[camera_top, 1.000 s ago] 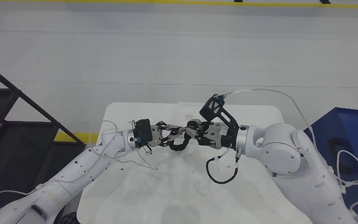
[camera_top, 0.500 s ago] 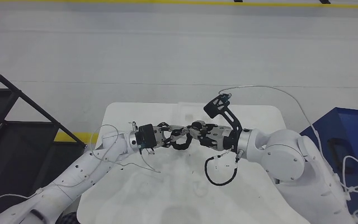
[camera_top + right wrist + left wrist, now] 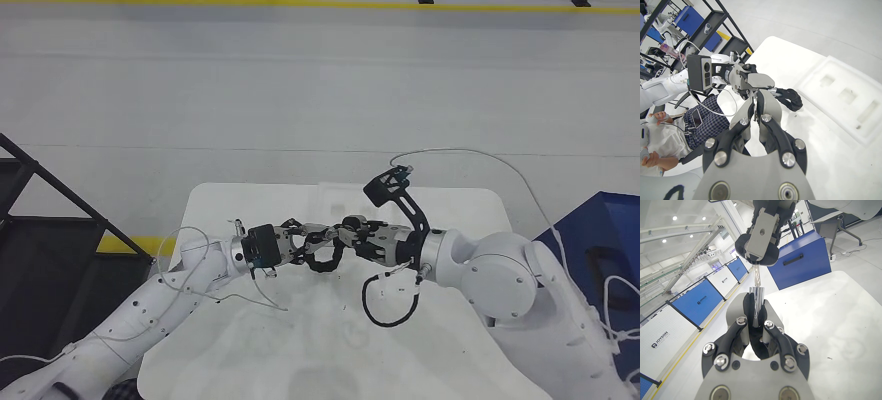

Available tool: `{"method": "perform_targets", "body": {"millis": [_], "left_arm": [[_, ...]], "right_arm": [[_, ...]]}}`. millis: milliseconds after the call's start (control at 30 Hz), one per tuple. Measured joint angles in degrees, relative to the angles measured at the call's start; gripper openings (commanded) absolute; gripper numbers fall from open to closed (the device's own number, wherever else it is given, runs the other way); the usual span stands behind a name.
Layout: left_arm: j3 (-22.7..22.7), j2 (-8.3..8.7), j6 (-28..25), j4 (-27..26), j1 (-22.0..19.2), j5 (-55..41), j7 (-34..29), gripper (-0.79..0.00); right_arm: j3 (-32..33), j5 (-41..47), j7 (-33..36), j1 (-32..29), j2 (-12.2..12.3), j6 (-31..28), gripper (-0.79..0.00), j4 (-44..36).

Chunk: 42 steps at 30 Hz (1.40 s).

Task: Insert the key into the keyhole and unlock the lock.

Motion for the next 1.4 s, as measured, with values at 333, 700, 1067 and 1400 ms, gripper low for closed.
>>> {"method": "perform_targets", "body": {"millis": [333, 700, 1067, 1400], "left_arm": [[-1.67, -0.46, -0.78, -0.34, 1.02, 1.26, -0.37, -0.785], [-3.1, -1.07, -2.49, -0.44, 1.89, 1.73, -0.86, -0.785], [-4.24, -1.68, -4.14, -0.36, 2.51, 1.99, -1.36, -0.785], [-5.22, -2.58, -9.75, 1.0, 3.56, -6.5, -4.84, -0.785]], "right_arm": [[-0.38, -0.47, -0.53, 0.27, -0.14, 0.32, -0.785, 0.55], [-0.39, -1.04, -2.36, -0.12, -0.26, -0.16, -0.785, 0.68], [-0.92, -0.43, -3.25, 0.07, -0.52, -0.82, -0.785, 1.76], [-1.18, -3.39, -6.09, -0.41, -0.66, -1.11, -0.785, 0.62]]}}
